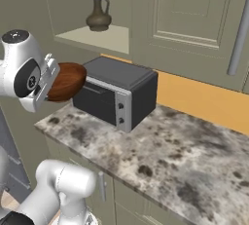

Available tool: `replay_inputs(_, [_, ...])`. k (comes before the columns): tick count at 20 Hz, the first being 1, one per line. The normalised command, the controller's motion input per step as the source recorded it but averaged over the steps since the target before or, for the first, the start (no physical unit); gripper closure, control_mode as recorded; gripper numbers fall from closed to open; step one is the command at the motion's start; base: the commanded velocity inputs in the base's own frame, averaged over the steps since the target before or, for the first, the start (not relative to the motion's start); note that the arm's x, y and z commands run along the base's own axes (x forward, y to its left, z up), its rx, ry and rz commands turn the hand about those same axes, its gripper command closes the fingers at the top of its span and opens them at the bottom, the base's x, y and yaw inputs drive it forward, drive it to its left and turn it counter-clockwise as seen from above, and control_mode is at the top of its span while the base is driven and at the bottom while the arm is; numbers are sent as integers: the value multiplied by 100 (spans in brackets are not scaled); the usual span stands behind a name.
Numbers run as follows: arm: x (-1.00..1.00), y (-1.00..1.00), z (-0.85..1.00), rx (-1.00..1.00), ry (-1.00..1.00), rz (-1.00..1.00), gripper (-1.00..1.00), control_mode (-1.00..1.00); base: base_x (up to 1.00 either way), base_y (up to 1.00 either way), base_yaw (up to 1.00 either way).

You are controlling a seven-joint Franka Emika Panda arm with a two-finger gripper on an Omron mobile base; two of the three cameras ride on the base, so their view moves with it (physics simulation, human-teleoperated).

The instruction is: Pick the mug and place it in the sink. Pick the bowl and place it in the open cabinet and then close the cabinet.

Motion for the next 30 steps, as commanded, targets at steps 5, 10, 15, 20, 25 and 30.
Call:
replay_inputs(5, [0, 0, 0, 0, 0, 0, 100, 100, 0, -1, 30])
replay_inputs(10, [0, 0, 0, 0, 0, 0, 100, 100, -1, -3, 22])
replay_inputs(15, [0, 0, 0, 0, 0, 0, 100, 100, -6, -6, 2])
replay_inputs(20, [0, 0, 0, 0, 0, 0, 100, 100, -14, 0, -8])
replay_inputs(25, [0, 0, 0, 0, 0, 0, 100, 100, -21, 0, -14])
replay_inputs(30, [0, 0, 0, 0, 0, 0, 100, 100, -12, 1, -12])
